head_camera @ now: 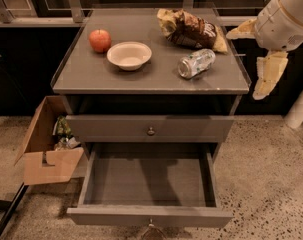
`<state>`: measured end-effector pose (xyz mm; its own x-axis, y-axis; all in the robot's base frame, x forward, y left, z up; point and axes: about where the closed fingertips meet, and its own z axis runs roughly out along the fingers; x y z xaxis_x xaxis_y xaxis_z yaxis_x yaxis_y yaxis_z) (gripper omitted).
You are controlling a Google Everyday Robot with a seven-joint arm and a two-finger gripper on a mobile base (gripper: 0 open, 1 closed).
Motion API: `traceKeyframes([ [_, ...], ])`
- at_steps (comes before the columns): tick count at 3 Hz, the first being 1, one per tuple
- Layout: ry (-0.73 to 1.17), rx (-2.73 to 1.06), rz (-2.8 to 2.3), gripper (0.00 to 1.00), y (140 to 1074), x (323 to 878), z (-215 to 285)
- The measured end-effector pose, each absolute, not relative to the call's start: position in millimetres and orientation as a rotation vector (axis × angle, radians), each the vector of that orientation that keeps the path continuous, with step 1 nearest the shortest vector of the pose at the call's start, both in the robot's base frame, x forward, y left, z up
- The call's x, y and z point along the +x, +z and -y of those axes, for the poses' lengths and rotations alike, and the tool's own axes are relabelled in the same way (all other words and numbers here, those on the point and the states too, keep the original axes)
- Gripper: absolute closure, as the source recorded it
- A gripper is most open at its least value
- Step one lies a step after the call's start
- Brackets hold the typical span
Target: Place 7up can into middle drawer
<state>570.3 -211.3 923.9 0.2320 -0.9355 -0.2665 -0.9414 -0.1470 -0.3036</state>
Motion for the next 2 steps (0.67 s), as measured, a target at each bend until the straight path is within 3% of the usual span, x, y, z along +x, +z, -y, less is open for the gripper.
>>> traceKeyframes([
  [2, 0.045, -2.158, -1.692, 0.0, 902, 615, 220],
])
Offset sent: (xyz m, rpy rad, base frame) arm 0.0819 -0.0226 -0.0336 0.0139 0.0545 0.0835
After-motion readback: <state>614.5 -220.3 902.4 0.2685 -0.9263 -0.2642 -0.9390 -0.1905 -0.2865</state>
